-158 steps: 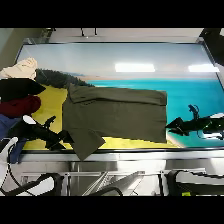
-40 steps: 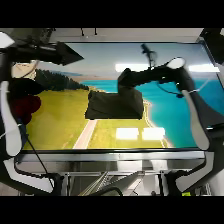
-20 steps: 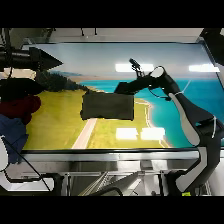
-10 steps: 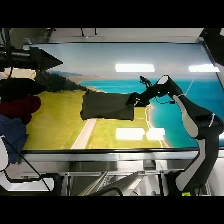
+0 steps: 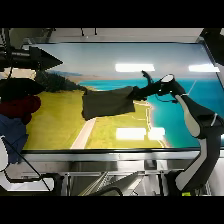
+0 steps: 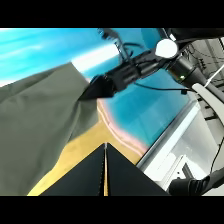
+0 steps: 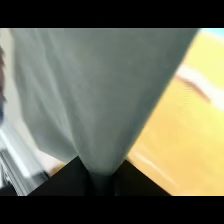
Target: Fold the shirts.
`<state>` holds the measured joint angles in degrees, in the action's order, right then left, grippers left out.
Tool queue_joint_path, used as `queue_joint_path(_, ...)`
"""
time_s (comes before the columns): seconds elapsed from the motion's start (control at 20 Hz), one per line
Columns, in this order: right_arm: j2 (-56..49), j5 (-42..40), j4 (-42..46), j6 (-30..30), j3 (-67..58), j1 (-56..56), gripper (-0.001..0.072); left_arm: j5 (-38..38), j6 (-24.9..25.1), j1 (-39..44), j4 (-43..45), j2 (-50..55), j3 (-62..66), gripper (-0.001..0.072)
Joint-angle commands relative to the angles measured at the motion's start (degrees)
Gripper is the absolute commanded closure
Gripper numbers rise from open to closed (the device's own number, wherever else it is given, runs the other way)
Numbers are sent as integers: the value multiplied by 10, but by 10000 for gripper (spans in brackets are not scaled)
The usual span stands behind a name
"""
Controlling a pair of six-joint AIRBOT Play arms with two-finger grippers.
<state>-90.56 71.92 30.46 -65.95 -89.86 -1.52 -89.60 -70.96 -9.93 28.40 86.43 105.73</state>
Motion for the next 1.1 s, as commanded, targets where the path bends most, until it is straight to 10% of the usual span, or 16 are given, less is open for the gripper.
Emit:
queue_joint_path(0.0,43,-31,-6,-34,-2,84,688,0,0,0,0,0,-1,697)
queue_joint_path(0.2,91,-20,158,-163,-1,234,689,-1,0,0,1,0,-1,697)
queue_joint_path(0.45,143,19,208,-183,38,419,689,-3,1,0,5,0,-1,697)
queue_joint_path(1.05,468,-49,338,-267,529,584,687,-5,40,6,4,0,-1,697)
